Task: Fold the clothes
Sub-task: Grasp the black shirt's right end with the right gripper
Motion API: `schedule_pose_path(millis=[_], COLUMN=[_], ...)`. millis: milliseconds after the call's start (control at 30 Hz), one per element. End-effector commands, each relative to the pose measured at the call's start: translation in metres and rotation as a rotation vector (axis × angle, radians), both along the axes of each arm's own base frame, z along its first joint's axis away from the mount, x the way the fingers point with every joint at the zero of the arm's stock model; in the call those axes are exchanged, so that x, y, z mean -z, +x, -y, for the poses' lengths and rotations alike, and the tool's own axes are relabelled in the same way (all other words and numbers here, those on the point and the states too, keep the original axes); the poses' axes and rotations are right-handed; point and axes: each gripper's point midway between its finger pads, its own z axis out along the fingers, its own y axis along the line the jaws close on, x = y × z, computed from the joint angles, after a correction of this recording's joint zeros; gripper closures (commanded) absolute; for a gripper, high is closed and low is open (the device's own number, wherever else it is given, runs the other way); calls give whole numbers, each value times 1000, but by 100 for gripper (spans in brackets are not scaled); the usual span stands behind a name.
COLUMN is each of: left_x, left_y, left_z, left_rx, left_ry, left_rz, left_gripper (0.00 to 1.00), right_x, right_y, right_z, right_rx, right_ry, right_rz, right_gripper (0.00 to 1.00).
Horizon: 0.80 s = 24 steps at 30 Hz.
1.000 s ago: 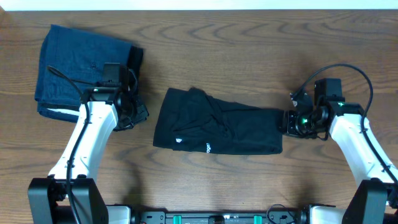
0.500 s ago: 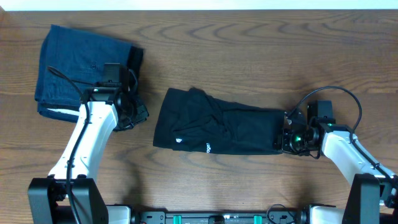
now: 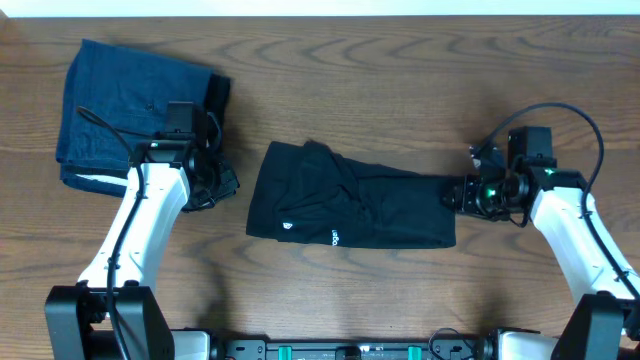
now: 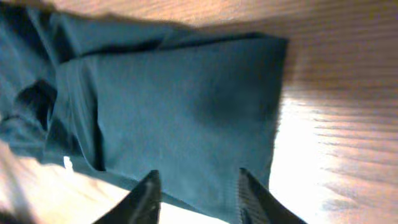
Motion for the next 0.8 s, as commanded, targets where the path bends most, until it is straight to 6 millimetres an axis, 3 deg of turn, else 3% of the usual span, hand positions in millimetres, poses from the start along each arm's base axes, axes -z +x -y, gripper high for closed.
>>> schedule_pose_path(millis=[0, 167, 333, 533, 600, 767], left_x=[7, 9, 9, 9, 9, 9], left_y=[-6, -8, -8, -8, -8, -8], left_z=[-3, -3, -3, -3, -3, -3], left_rx=[11, 11, 11, 11, 11, 11], left_ry=[16, 16, 16, 16, 16, 16], left_rz=[-25, -33, -33, -33, -33, -33], left_gripper=[60, 54, 28, 23, 1, 2], right_x=[6, 14, 33, 48, 50, 50], right_y=[0, 3, 1, -5, -6, -5], right_z=[21, 28, 24, 6, 6, 6], right_rx=[35, 46, 73, 31, 31, 31], right_ry=[-119, -158, -134, -31, -31, -32], right_rz=[-10, 7, 30, 79, 82, 86], right_gripper=[54, 55, 60, 61, 61, 60])
